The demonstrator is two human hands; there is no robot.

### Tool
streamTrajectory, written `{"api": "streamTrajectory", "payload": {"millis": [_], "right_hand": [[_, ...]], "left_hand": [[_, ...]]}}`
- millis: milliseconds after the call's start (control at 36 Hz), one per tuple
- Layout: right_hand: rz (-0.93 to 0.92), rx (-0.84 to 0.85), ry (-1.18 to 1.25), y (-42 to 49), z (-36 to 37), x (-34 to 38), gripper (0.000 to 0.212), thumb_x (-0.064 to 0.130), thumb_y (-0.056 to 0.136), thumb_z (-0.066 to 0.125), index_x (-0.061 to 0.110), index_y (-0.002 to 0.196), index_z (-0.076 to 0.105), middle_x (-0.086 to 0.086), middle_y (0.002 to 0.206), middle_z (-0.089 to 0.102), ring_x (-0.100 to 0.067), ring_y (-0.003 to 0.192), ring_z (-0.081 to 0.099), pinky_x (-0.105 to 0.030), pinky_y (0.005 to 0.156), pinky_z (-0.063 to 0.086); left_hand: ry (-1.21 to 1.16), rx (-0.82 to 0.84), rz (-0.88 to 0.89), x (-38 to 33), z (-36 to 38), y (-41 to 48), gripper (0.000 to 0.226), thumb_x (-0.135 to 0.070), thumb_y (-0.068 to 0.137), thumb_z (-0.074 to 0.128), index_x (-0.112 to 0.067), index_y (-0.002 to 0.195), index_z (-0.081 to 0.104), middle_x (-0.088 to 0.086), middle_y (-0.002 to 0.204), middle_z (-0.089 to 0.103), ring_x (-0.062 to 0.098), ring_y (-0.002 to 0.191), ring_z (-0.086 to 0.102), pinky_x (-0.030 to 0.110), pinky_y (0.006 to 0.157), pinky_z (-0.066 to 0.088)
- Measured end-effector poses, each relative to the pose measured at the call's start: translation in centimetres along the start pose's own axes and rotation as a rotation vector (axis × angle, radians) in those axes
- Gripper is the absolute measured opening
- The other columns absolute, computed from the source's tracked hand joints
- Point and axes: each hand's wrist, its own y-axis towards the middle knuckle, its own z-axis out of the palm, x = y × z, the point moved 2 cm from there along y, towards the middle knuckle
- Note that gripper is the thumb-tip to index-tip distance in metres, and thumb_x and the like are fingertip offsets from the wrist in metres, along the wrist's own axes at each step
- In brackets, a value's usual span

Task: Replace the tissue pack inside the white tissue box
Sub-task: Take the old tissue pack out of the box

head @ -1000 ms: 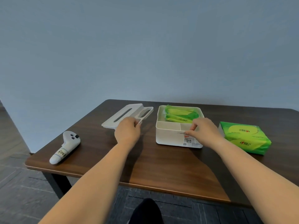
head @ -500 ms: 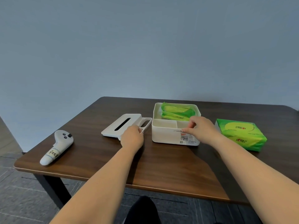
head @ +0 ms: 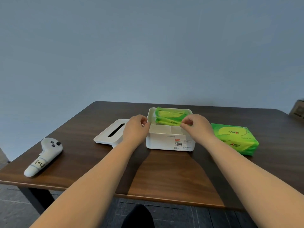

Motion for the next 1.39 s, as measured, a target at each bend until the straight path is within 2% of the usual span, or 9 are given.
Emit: {"api": "streamTrajectory", "payload": {"millis": [250, 556, 694, 833, 1000, 1167, 1250, 1306, 1389], "right_hand": [[-0.01, 0.013, -0.309, 1.2, 0.1, 0.6, 0.026, 0.033, 0.091, 0.056, 0.023, 0.112, 0.069, -0.006, 0.121, 0.06, -0.03, 0.114, 0.05, -0.04, 0.09, 0.043], [0.034, -0.148, -0.05, 2.0, -0.4, 0.1, 0.015, 0.02, 0.096, 0.041, 0.013, 0.094, 0.054, -0.008, 0.106, 0.05, -0.033, 0.078, 0.055, -0.037, 0.065, 0.042], [0.13, -0.32, 0.201, 3.0, -2.8, -0.7, 0.012, 0.017, 0.094, 0.042, 0.014, 0.086, 0.05, -0.01, 0.096, 0.059, -0.031, 0.079, 0.062, -0.047, 0.071, 0.051], [0.14, -0.364, 0.116, 3.1, -6.0, -3.2, 0.013, 0.011, 0.092, 0.044, 0.012, 0.084, 0.054, -0.011, 0.096, 0.058, -0.027, 0.078, 0.055, -0.038, 0.068, 0.045], [0.222, -0.339, -0.013, 2.6, -8.0, -8.0, 0.014, 0.016, 0.094, 0.047, 0.009, 0.089, 0.058, -0.012, 0.103, 0.056, -0.031, 0.082, 0.058, -0.044, 0.074, 0.049], [0.292, -0.29, -0.062, 2.4, -8.2, -11.5, 0.017, 0.013, 0.094, 0.046, 0.008, 0.085, 0.059, -0.012, 0.104, 0.058, -0.029, 0.084, 0.057, -0.037, 0.07, 0.045], [0.327, -0.206, -0.053, 2.7, -7.7, -13.1, 0.022, 0.013, 0.095, 0.046, 0.007, 0.105, 0.065, -0.016, 0.119, 0.06, -0.032, 0.101, 0.059, -0.038, 0.082, 0.046], [0.359, -0.109, -0.05, 2.9, -7.4, -14.0, 0.036, 0.014, 0.096, 0.047, 0.007, 0.131, 0.054, -0.014, 0.136, 0.054, -0.032, 0.123, 0.052, -0.039, 0.1, 0.042], [0.374, -0.044, -0.054, 2.6, -7.2, -14.9, 0.046, 0.01, 0.096, 0.044, 0.01, 0.142, 0.042, -0.011, 0.147, 0.046, -0.03, 0.133, 0.044, -0.037, 0.108, 0.036]], "left_hand": [[-0.004, 0.04, 0.022, -2.3, 1.2, 0.7, 0.034, -0.033, 0.085, 0.056, -0.018, 0.116, 0.055, -0.001, 0.105, 0.063, 0.02, 0.098, 0.059, 0.034, 0.078, 0.048], [-0.011, 0.012, 0.167, -3.9, 2.3, 0.1, 0.026, -0.026, 0.087, 0.057, -0.018, 0.11, 0.062, -0.001, 0.101, 0.064, 0.019, 0.099, 0.058, 0.035, 0.086, 0.047], [-0.036, 0.008, 0.201, -5.5, 3.5, 0.0, 0.027, -0.027, 0.087, 0.056, -0.017, 0.112, 0.062, -0.001, 0.107, 0.061, 0.016, 0.1, 0.058, 0.028, 0.083, 0.046], [-0.029, 0.042, 0.226, -7.4, 5.3, -0.3, 0.028, -0.027, 0.088, 0.056, -0.017, 0.113, 0.062, -0.004, 0.105, 0.061, 0.011, 0.098, 0.057, 0.021, 0.086, 0.039], [-0.043, 0.083, 0.288, -9.4, 7.6, -0.6, 0.027, -0.028, 0.087, 0.056, -0.019, 0.112, 0.062, -0.003, 0.105, 0.064, 0.015, 0.099, 0.058, 0.035, 0.092, 0.047], [-0.051, 0.127, 0.348, -11.5, 9.9, -0.7, 0.023, -0.029, 0.087, 0.055, -0.021, 0.108, 0.063, -0.004, 0.102, 0.063, 0.015, 0.098, 0.055, 0.026, 0.085, 0.042], [-0.047, 0.161, 0.377, -12.6, 10.8, -0.7, 0.024, -0.027, 0.087, 0.056, -0.02, 0.108, 0.063, -0.002, 0.101, 0.064, 0.016, 0.097, 0.055, 0.032, 0.088, 0.045], [-0.045, 0.191, 0.381, -13.1, 11.3, -0.6, 0.024, -0.025, 0.087, 0.054, -0.019, 0.11, 0.062, 0.0, 0.102, 0.064, 0.018, 0.099, 0.056, 0.036, 0.089, 0.047], [-0.039, 0.245, 0.366, -13.9, 12.2, -0.6, 0.024, -0.023, 0.089, 0.052, -0.019, 0.111, 0.062, 0.002, 0.106, 0.063, 0.018, 0.102, 0.057, 0.035, 0.089, 0.047]]}}
